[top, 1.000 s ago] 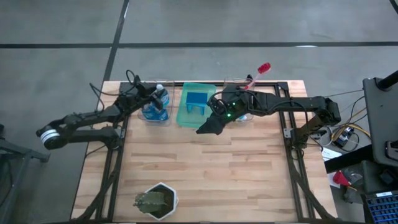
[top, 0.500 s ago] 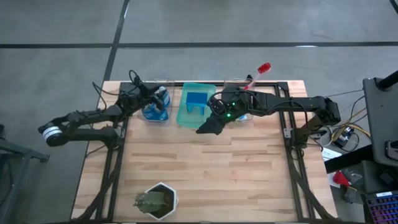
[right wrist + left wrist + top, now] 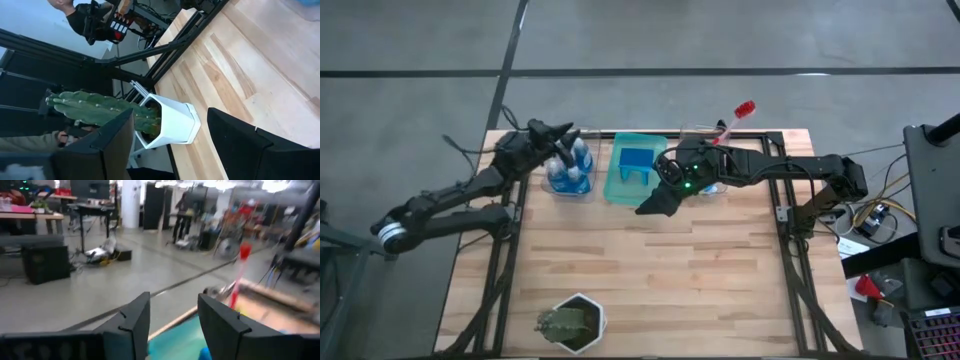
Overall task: Pick & Place Kitchen Sink Supplies
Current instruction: Return to Home Position
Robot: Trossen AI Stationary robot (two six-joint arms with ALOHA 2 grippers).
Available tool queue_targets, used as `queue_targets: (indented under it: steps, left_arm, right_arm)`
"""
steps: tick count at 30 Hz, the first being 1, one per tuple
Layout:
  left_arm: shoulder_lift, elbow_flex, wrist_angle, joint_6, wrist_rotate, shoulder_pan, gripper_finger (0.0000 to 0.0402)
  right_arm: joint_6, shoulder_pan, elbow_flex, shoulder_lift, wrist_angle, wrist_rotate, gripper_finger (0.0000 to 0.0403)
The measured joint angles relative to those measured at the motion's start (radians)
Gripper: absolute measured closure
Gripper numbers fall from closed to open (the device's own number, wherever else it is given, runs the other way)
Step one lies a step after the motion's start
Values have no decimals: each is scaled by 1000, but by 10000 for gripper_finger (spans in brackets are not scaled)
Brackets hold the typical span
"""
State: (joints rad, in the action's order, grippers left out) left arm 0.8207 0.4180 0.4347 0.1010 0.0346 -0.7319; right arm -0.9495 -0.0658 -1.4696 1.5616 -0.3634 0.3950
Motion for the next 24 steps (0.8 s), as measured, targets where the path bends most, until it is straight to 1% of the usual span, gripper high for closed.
queue_targets:
  steps: [4,8,11,14,16,17,19,21,23,24]
  left_arm:
    - [-91,52,-70,120,-73,0,244]
    - [-167,121,-149,236,-169,0,260]
    - [-205,174,-251,285,-262,1,292]
    - [-238,240,-371,302,-328,5,340]
    - [-254,281,-456,292,-344,14,377]
    - [-259,298,-489,291,-351,20,389]
    - [-266,322,-520,294,-371,40,395]
    - [-272,338,-541,295,-394,72,398]
    - [-276,341,-560,295,-395,115,400]
    - [-277,339,-562,299,-387,142,401]
  right_arm:
    - [28,-7,-8,0,0,-16,171]
    - [137,-8,-45,0,11,-93,203]
    - [256,-7,-62,0,11,-143,254]
    - [383,-6,-72,0,34,-179,324]
    - [478,-5,-76,0,66,-193,373]
    - [532,-4,-76,-1,70,-210,381]
    - [588,-4,-71,-1,62,-278,386]
    - [584,-7,-64,4,37,-342,390]
    - [575,-10,-59,7,35,-372,393]
    - [599,-11,-56,7,45,-373,394]
